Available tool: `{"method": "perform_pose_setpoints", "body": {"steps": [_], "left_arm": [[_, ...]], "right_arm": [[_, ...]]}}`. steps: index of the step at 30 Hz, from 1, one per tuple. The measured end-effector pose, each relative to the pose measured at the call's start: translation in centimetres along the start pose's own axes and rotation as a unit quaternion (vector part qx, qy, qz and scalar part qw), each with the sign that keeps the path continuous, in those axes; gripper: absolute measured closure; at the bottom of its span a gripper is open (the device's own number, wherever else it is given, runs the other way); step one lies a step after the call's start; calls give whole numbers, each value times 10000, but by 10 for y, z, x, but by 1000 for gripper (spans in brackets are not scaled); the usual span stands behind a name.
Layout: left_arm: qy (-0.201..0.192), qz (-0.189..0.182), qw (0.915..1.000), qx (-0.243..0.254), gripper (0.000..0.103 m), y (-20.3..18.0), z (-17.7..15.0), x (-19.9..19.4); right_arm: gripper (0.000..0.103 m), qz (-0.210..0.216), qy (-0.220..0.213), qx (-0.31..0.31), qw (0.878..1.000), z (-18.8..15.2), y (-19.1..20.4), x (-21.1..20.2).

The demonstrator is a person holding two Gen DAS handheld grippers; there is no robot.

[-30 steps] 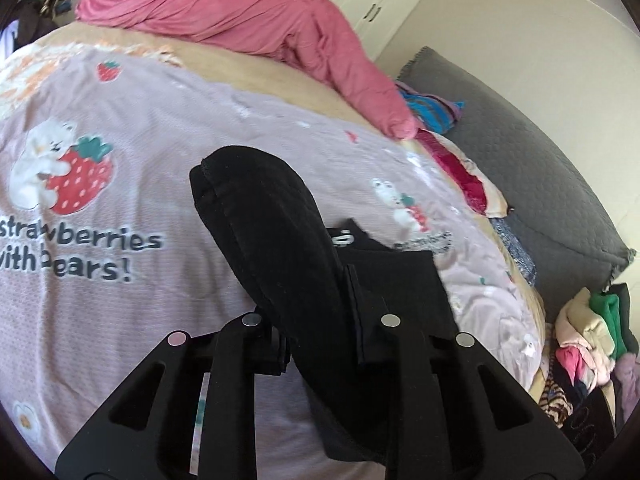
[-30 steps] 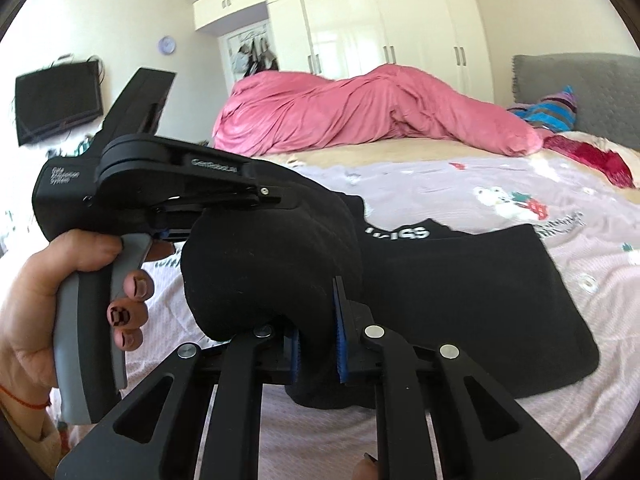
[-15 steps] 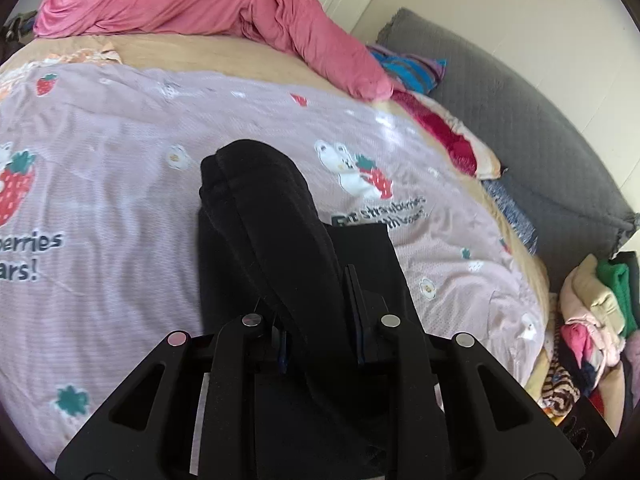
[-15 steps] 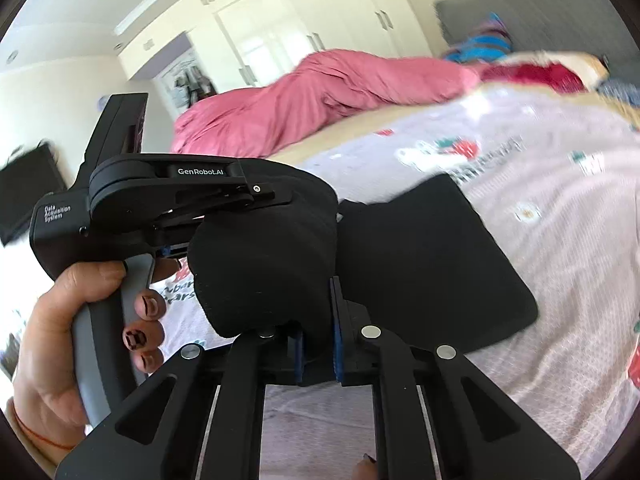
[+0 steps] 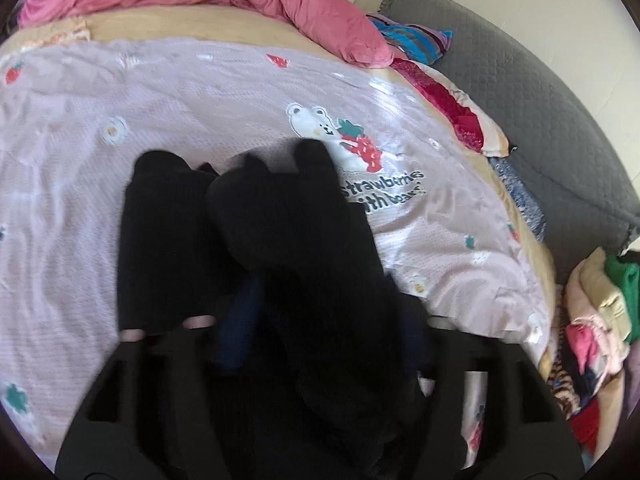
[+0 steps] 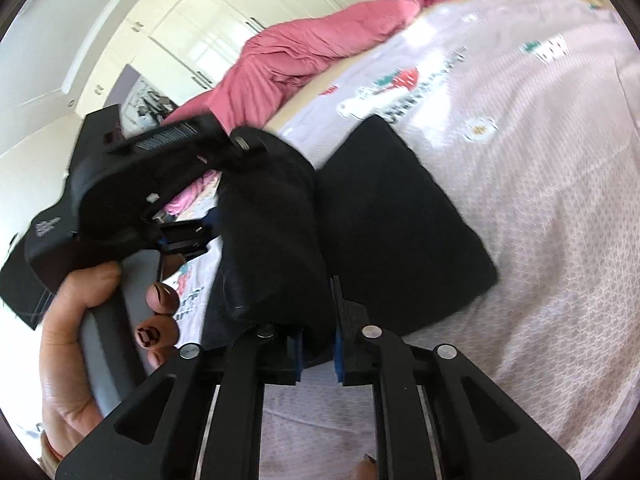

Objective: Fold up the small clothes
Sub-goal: 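Fold the held side edge over the shirt toward the left gripper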

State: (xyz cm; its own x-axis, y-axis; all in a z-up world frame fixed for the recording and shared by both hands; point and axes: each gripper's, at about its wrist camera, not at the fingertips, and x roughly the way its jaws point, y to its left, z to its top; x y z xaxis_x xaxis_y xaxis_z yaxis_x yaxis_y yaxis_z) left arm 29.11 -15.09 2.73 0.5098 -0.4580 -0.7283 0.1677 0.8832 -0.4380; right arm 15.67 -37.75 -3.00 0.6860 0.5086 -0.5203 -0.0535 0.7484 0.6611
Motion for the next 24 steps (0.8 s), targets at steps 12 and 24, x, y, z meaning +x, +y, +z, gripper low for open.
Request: {"method": "perform_pose_setpoints", "body": {"steps": [12, 24], "left_arm": [[-410, 751, 9957, 345, 32, 37, -29, -31], [-273, 781, 9952, 525, 31, 52, -56, -25]], "right_arm": [[27, 732, 676, 670, 9928, 27, -32, -8], [62, 53, 1325, -263, 9908, 88, -10, 52]]}}
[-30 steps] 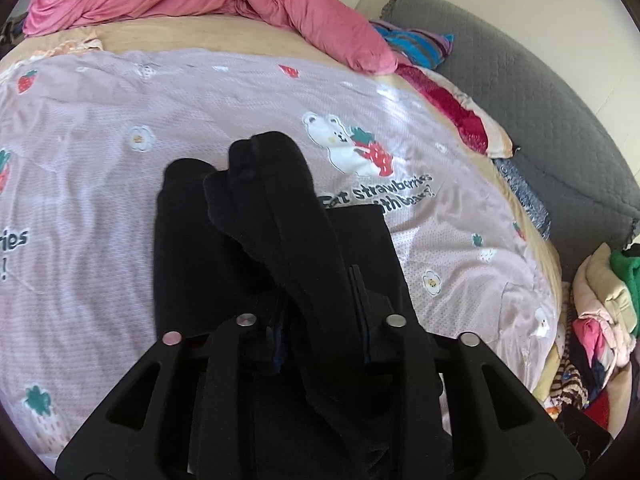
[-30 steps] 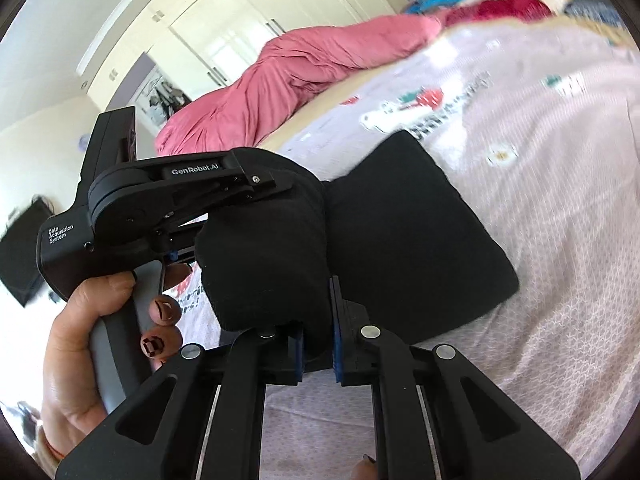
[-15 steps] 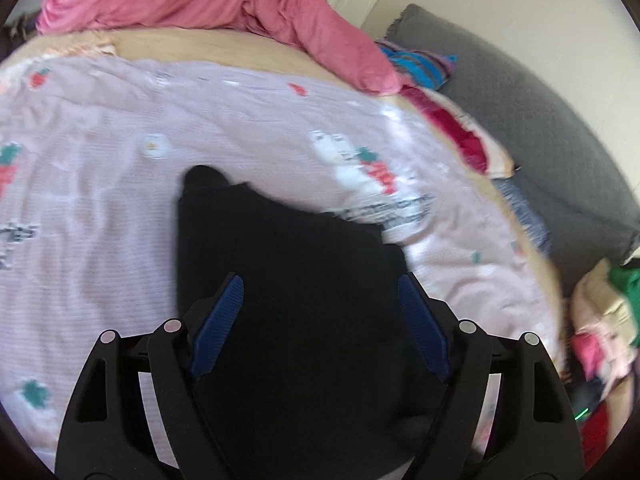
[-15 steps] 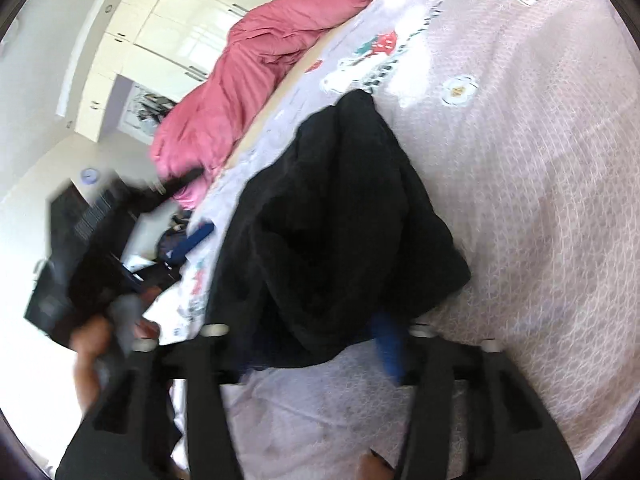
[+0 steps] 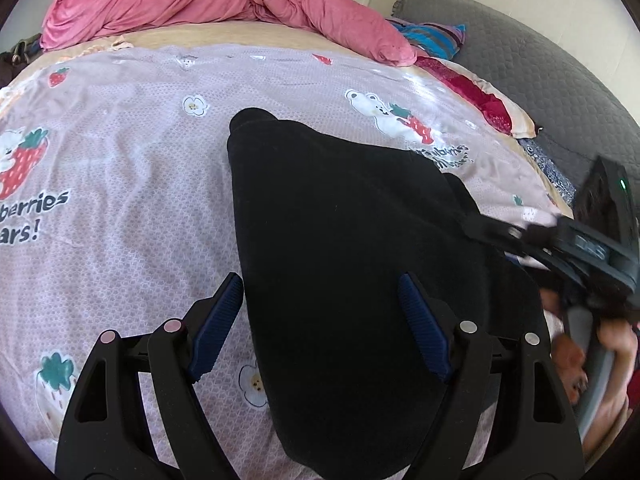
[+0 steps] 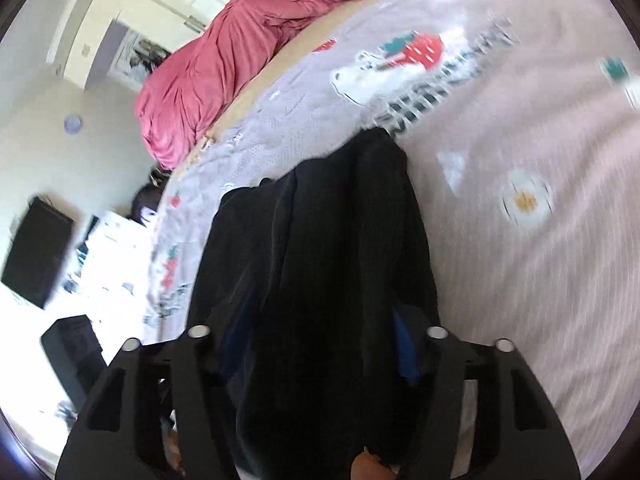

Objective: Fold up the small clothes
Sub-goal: 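Fold the held side edge over the shirt toward the left gripper, then lower the folded edge onto the shirt and open the right gripper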

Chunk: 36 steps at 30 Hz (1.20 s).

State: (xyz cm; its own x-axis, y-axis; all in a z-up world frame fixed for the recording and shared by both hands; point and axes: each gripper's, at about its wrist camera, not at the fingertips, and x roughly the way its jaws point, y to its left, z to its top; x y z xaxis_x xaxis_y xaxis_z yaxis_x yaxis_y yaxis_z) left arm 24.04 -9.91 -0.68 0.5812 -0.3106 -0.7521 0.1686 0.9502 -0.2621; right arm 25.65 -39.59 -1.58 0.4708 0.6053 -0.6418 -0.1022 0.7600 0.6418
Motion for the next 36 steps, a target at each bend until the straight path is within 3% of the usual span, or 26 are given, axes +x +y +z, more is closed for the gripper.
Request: {"method": "perform_pose_setpoints", "body": {"steps": [3, 6, 9, 11, 14, 17, 22, 27, 32, 36], "left_arm": [[10, 35, 9999, 96, 31, -4, 1, -1], [-7, 18, 9998, 178, 31, -11, 1, -3], [15, -97, 9998, 184, 31, -15, 0, -4], [48, -63, 9997, 250, 31, -18, -2, -4], [129, -76, 9996, 249, 28, -19, -5, 0], [172, -72, 9996, 205, 28, -18, -6, 0], [174, -107, 9997, 157, 28, -16, -12, -6], [132, -149, 9998, 102, 28, -17, -19, -14], [80, -237, 9997, 67, 19, -18, -24, -26], [152, -258, 9995, 84, 19, -21, -31, -28]], "right_arm": [[83, -53, 16, -314, 9995, 8, 4, 10], [86, -59, -377, -887, 9953, 12, 22, -5], [86, -641, -775, -1640, 9813, 14, 36, -11], [86, -811, -578, -1610, 9819, 16, 26, 2], [80, -729, -237, -975, 9923, 15, -7, 16], [59, -616, -242, -656, 9957, 15, -18, 7], [58, -91, -253, -352, 9990, -1, -19, -21], [43, 510, -224, 16, 9984, -14, -22, -44], [43, 337, -107, -89, 9993, -30, -23, -47], [45, 406, -90, 4, 9991, -41, -26, -47]]}}
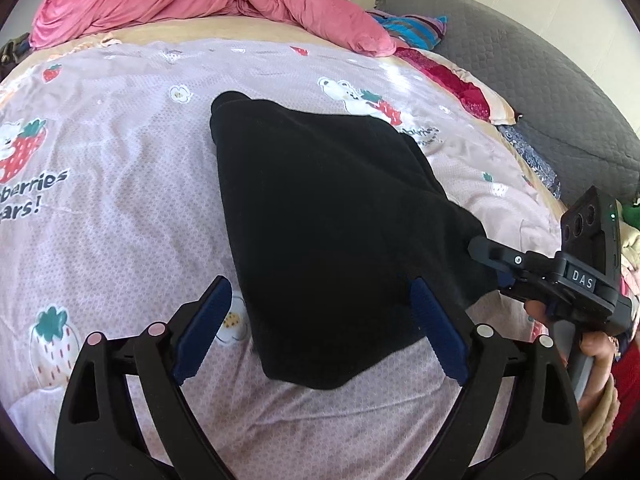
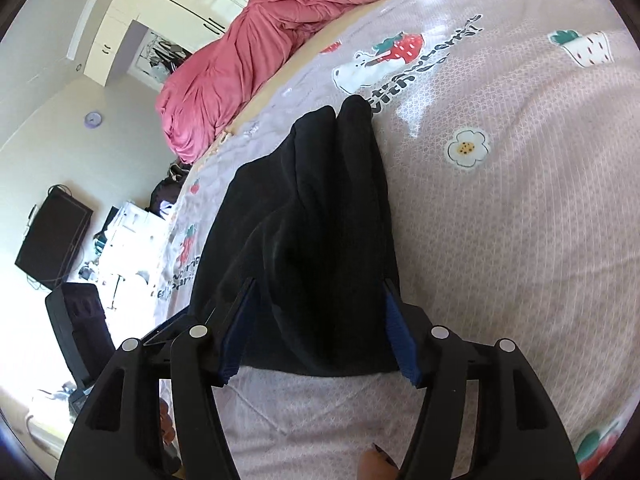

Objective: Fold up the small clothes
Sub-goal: 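Lower the folded edge onto the shirt and open the right gripper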

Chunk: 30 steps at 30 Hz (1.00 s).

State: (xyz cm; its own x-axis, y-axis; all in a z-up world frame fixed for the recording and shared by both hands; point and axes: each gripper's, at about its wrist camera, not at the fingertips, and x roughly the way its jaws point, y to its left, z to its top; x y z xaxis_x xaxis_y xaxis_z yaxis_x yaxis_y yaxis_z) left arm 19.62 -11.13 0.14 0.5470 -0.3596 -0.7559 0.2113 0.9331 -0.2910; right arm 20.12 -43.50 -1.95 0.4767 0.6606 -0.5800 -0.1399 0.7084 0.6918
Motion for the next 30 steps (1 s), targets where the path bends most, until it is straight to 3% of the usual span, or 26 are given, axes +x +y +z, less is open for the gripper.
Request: {"method": "perform_pose_setpoints", "body": {"steps": [5, 11, 17, 22, 24, 25, 30], "left_arm": [[-101, 56, 9999, -120, 18, 1, -2, -4], [-188, 235, 9995, 80, 18, -3, 0, -14], [-147, 212, 9996, 73, 18, -2, 3, -11], [-146, 213, 9995, -204, 19, 7, 9, -2], [-164, 90, 9993, -317, 36, 9, 11, -1], [-131, 3, 9993, -357, 50, 10, 12, 0], [-39, 229, 9997, 58, 52, -5, 10, 4]], "right_arm": [[50, 25, -182, 123, 9998, 0, -2, -4], [59, 73, -291, 179, 9994, 4, -3, 0], [65, 176, -341, -37, 9993, 4, 8, 2], [84, -132, -157, -190, 9996, 3, 10, 13], [88, -129, -225, -224, 9994, 3, 13, 10], [89, -127, -265, -276, 9992, 4, 15, 7], [90, -166, -565, -546, 9968, 6, 25, -13]]}}
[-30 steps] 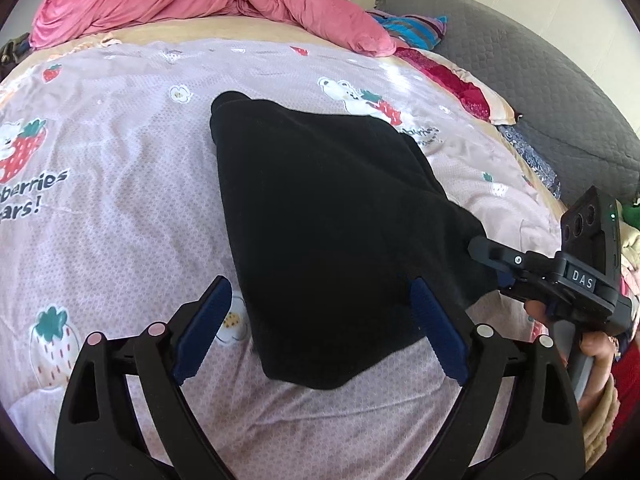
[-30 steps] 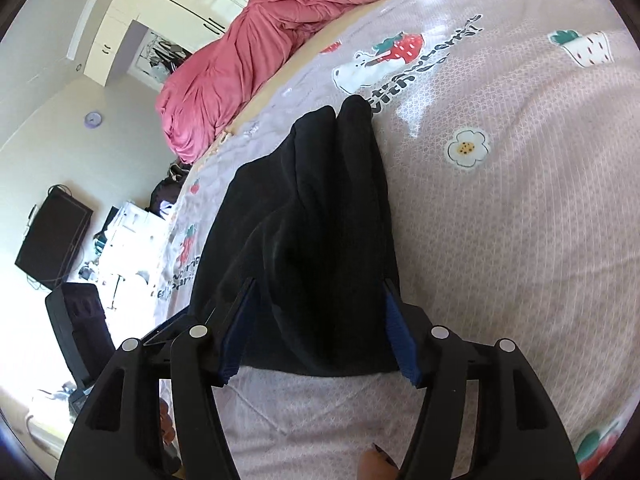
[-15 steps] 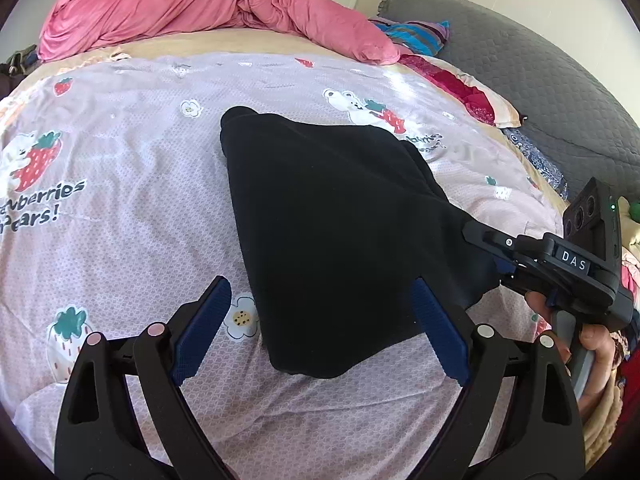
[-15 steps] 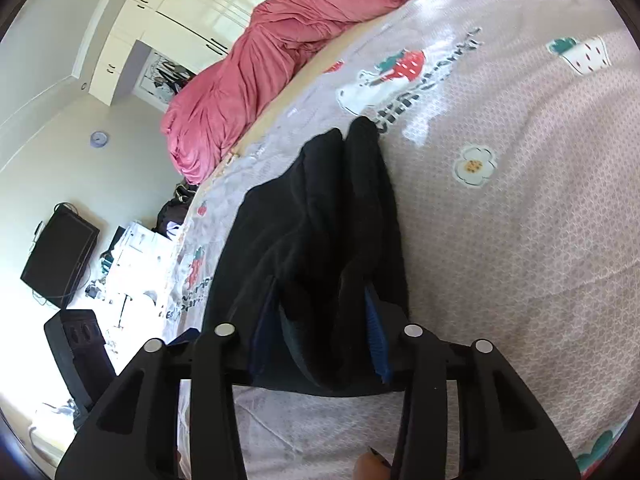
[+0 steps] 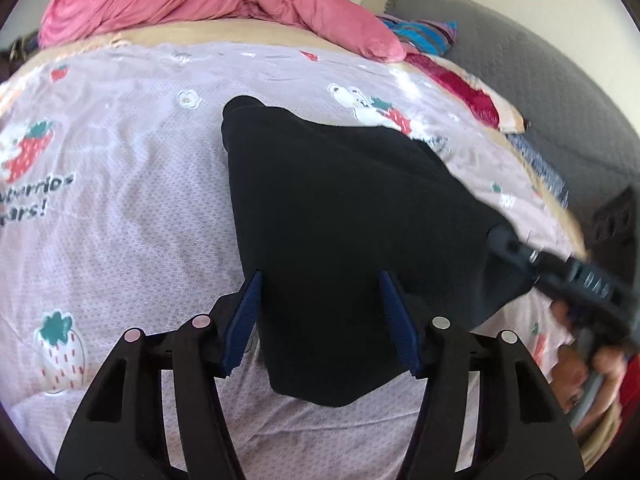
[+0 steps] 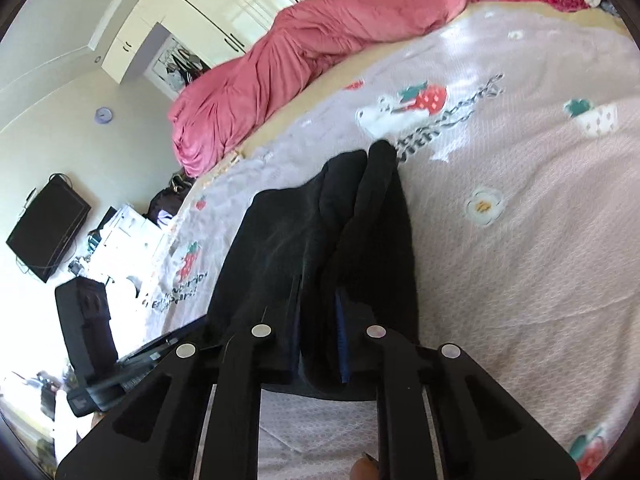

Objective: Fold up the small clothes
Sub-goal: 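Lower the folded edge onto the shirt and open the right gripper, then withdraw both grippers from the folded black shirt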

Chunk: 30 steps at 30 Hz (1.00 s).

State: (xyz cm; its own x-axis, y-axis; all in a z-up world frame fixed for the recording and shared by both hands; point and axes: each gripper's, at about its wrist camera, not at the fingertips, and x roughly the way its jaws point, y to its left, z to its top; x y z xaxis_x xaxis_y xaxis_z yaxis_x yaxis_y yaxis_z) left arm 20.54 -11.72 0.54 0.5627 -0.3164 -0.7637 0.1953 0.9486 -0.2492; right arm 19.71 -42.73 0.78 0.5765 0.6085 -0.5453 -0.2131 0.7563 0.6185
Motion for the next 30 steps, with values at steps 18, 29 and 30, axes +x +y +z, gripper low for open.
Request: {"method": "perform_pose_setpoints", "body": {"steps": [18, 29, 30], "left_arm": [[132, 14, 9999, 47, 46, 4, -8, 4], [210, -57, 9997, 90, 40, 7, -9, 1], [220, -63, 9997, 87, 39, 8, -9, 0]], "right_arm": [[46, -1253, -102, -723, 9894, -17, 13, -1], [12, -1503, -514, -553, 9858, -28, 11, -15], [10, -1527, -510, -533, 9855, -30, 10, -15]]}}
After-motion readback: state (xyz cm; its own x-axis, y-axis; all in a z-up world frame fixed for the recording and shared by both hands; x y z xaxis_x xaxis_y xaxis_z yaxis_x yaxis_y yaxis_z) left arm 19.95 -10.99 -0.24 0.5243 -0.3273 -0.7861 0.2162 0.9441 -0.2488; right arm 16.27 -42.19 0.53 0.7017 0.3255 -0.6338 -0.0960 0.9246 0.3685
